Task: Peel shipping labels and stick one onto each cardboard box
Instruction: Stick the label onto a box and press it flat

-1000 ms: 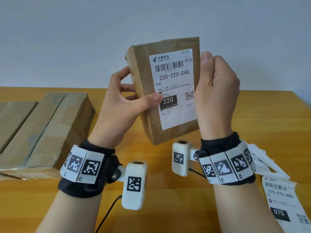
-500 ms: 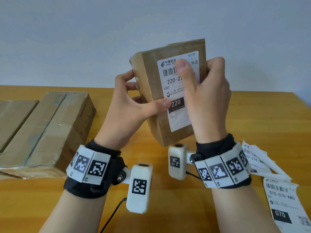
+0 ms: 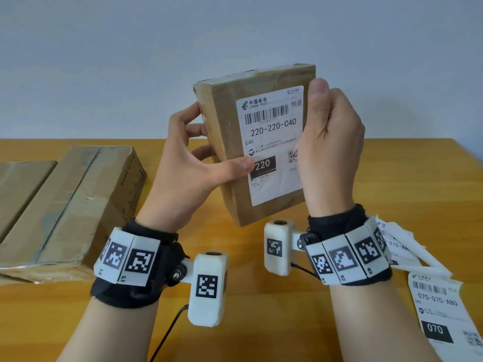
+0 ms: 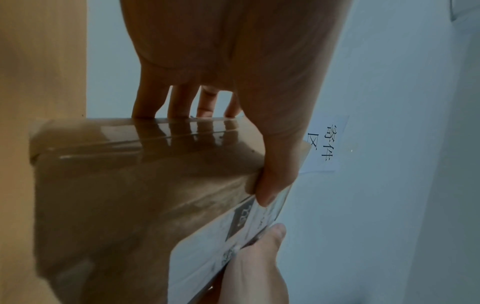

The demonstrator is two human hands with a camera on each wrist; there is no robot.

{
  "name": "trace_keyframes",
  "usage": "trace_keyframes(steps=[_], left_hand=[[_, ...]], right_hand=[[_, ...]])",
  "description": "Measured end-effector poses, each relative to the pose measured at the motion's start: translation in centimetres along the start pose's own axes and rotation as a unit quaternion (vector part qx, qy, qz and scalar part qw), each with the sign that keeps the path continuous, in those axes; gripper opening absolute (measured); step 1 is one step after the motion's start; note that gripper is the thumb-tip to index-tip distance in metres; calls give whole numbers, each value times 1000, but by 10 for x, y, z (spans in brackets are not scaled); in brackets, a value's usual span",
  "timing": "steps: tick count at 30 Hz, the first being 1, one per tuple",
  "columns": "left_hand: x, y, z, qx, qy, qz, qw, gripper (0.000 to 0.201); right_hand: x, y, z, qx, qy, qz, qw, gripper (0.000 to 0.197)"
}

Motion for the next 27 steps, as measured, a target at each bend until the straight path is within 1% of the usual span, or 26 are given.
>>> trace_keyframes(steps=[2,4,5,6,7,10,13,15,18,21,24,27], left_hand=[[-1,-1,2,12,-8,-10,1000,113],[-1,-2,3,26,-19,-24,999,116],[0,-2,3,37,-26,-25,999,117],[0,-2,2,48,-34,-22,998,117],[1,-2,2,56,-38,-17,998,117],[2,-1,2,58,-26,-1,998,118],[3,0,3,53,-20,14,998,118],[3,1,3,49,-20,21,998,119],[3,2,3,48,-19,34,998,121],[3,2,2,50,-24,45,997,120],[2,3,2,48,-21,52,997,119],[1,3,2,45,-12,59,997,117]], right_hand=[[1,1,3,19,-8,61,998,59],[5,5,10,21,15,130,991,79],[8,8,11,10,27,144,989,89],[10,10,12,-2,36,143,989,94],[12,12,12,-12,42,131,990,95],[12,13,15,-28,40,79,996,93],[7,10,14,-21,14,39,999,90],[3,8,12,-16,1,25,1000,86],[0,6,9,-18,-24,2,1000,75],[-4,4,8,-28,-52,-21,998,69],[-5,2,8,-25,-67,-30,997,64],[-5,1,7,-19,-78,-34,996,50]])
Point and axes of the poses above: each hand's wrist, its own y-axis away from the middle knuckle, its own x-axis out of the palm, z = x × y, the point moved 2 cm from there along -y, towards the middle knuckle
